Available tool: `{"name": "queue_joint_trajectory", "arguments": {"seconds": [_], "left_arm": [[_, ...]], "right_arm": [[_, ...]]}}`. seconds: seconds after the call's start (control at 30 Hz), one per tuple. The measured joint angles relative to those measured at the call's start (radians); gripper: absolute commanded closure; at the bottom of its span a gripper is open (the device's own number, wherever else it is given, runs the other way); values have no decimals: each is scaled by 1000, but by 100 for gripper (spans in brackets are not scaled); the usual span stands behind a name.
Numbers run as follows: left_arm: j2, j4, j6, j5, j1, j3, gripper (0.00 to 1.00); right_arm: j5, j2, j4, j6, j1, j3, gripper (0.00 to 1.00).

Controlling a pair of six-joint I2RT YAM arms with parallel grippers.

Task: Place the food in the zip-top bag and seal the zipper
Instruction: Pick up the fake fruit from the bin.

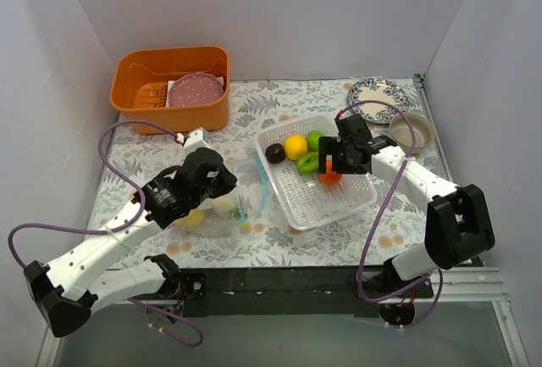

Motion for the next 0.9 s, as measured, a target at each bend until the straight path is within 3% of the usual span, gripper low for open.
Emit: {"name": "queue_joint_trajectory", "arguments": {"seconds": [0.6, 0.9], "left_arm": [[-3, 3, 0, 1, 0, 0, 100], [-3, 2, 0, 5, 0, 0, 100]], "right_arm": [[-48, 93, 54, -25, -33, 23, 5], [-59, 144, 70, -36, -33, 37, 20]]}}
